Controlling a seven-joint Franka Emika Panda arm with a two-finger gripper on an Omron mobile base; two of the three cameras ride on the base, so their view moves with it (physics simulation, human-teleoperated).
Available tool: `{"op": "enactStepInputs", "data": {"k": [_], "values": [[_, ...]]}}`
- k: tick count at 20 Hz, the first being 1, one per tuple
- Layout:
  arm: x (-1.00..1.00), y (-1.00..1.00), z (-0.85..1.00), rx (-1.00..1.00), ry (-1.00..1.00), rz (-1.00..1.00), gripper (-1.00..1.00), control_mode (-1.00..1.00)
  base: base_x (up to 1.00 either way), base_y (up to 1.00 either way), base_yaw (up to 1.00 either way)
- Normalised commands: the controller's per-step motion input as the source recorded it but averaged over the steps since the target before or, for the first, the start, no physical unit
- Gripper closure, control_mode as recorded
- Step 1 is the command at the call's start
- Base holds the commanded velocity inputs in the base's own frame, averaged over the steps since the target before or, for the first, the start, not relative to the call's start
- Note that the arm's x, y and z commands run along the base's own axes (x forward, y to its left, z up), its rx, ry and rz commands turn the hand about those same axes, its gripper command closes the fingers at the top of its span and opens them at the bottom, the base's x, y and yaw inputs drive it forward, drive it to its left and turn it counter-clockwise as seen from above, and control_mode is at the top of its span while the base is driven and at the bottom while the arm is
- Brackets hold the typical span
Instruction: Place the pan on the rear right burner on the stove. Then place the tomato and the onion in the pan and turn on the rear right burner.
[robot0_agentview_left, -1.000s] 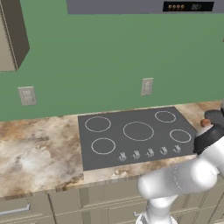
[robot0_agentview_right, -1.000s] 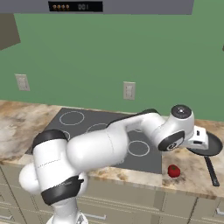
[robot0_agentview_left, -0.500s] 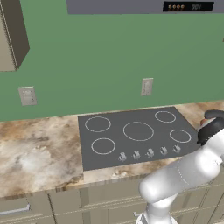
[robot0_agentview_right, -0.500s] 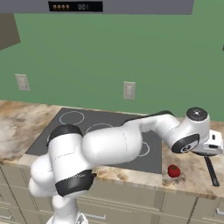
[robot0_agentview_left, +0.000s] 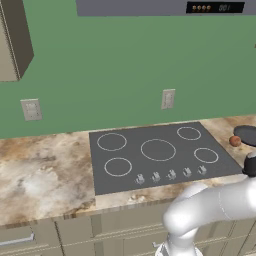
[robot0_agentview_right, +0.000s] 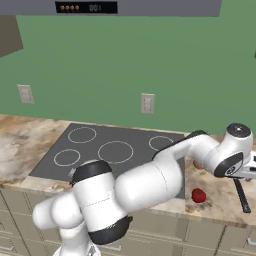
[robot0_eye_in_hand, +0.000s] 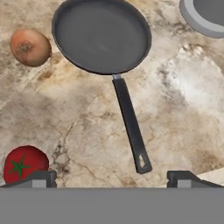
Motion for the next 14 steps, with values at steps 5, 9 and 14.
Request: {"op": "enactStepInputs", "data": {"k": [5, 9, 14], "values": [[0.0, -0.05, -0.14, 0.0, 0.0, 0.0, -1.0, -1.0, 0.0, 0.0, 0.0], [0.0, 0.0, -0.15, 0.0, 0.0, 0.0, -1.0, -1.0, 0.0, 0.0, 0.0], [0.0, 0.0, -0.36, 0.0, -0.01, 0.0, -1.0, -1.0, 0.0, 0.0, 0.0]]}}
